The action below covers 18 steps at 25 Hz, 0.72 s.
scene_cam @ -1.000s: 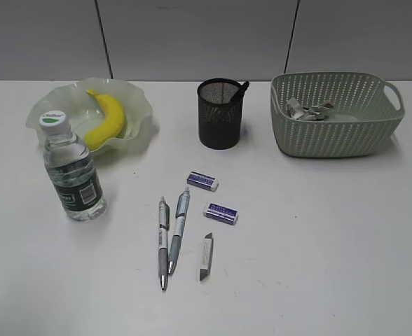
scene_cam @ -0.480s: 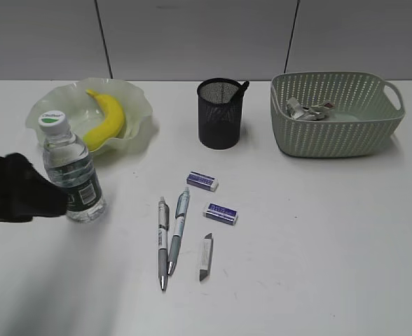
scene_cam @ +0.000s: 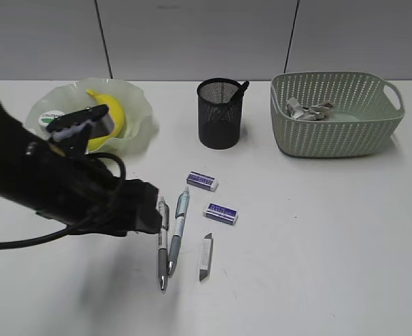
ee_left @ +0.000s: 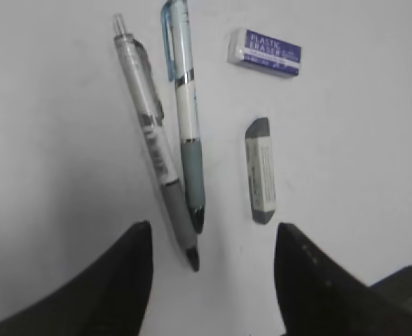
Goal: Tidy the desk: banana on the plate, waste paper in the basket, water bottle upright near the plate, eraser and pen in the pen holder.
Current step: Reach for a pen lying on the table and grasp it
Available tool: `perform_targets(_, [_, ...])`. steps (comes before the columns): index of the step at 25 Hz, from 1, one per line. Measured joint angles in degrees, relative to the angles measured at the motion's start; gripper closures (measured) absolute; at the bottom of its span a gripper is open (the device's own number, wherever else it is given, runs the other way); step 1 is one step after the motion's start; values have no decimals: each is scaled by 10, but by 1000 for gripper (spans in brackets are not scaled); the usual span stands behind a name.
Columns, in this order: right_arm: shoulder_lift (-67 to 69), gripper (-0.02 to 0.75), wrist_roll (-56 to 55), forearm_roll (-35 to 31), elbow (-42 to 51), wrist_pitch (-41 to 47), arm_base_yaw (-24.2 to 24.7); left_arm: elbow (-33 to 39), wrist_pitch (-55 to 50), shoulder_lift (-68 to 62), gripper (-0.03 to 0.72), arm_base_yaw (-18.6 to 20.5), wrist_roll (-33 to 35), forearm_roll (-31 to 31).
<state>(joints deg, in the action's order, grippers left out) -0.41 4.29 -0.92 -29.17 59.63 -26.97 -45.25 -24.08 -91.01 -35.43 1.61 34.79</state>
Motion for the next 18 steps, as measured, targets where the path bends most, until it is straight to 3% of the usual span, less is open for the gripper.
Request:
perform_targets(7, [0, 342, 5, -1, 0, 0, 0, -118, -56, -153, 273, -1, -100, -38])
perform_targets(14, [0, 344, 5, -1, 0, 0, 0, -243, -164, -222, 273, -1, -276, -236])
perform_targets(18, [0, 344, 6, -1, 0, 0, 0, -275, -185, -223, 273, -1, -302, -278])
